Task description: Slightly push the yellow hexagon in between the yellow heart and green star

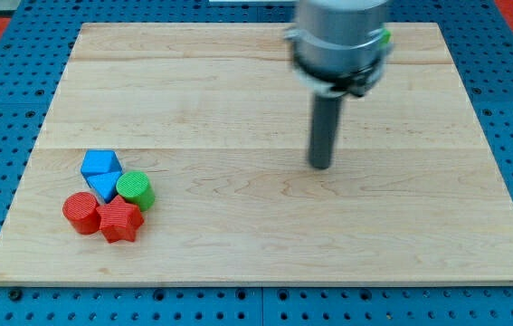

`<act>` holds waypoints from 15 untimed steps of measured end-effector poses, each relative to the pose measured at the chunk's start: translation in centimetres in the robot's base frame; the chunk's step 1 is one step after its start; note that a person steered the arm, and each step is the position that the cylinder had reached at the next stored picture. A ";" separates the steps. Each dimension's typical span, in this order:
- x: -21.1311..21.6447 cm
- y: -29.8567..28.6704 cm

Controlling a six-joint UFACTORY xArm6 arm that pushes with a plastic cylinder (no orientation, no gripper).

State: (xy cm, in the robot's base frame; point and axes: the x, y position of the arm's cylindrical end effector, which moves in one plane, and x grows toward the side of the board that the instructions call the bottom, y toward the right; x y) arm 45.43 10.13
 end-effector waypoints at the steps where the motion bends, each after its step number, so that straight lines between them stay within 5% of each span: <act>1: -1.6 5.6; 3: -8.5 20.3; 4: -12.2 22.4; 8: -25.6 10.2; 9: -26.2 3.8; 13: -24.7 4.0; 15: -20.8 10.7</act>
State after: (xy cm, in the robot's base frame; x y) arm 24.62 20.87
